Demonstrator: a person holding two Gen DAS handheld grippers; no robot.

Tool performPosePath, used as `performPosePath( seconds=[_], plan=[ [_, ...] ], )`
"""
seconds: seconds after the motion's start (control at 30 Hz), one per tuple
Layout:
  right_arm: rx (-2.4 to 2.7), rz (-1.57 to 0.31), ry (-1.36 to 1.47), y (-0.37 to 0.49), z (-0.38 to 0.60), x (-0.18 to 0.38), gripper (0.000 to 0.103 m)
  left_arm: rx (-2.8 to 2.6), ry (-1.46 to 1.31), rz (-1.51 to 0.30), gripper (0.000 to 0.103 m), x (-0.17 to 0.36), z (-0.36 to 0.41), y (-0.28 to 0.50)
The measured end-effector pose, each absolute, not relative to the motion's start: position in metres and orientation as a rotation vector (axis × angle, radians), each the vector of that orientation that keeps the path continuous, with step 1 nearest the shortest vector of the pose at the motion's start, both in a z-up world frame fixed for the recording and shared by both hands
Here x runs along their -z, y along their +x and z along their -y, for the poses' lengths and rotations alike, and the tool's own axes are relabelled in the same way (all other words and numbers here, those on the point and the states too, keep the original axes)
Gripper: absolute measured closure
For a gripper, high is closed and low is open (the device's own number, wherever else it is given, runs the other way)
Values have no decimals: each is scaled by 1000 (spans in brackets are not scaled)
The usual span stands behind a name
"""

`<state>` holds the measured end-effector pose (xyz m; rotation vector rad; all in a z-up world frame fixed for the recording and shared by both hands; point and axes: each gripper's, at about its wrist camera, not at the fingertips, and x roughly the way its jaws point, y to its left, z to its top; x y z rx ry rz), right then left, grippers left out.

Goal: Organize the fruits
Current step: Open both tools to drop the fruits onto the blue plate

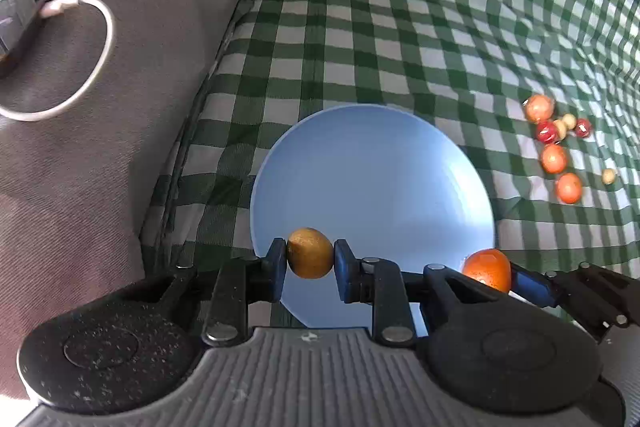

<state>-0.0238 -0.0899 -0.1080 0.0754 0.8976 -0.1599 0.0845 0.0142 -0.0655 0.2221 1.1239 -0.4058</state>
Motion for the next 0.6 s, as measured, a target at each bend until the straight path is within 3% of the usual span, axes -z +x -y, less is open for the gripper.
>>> performPosePath(
  seconds=[0.1, 0.13, 0.17, 0.23, 0.27, 0.3, 0.4, 0.6],
  plan=[
    [155, -910, 69, -18, 92, 112, 67, 405, 241, -1130, 75, 73, -11, 90],
    [152, -913, 64, -16, 93, 113, 67, 409, 243, -1130, 67, 74, -10, 91],
    [149, -915, 60, -14, 92, 115, 67, 425, 246, -1131, 56, 75, -10, 92],
    [136, -920, 53, -8, 92, 115, 66, 436, 233, -1114, 5, 72, -11, 92],
    [128, -919, 50, -7, 92, 114, 62, 413, 219, -1080, 0, 67, -15, 90],
    [126, -916, 44, -6, 91, 111, 48, 393, 206, -1041, 0, 61, -18, 86],
    [141, -882, 23, -13, 91, 97, 21, 406, 231, -1040, 0, 48, -25, 77],
    [151, -902, 71, -52, 84, 73, 6, 376, 223, -1072, 0, 28, -57, 34]
  ],
)
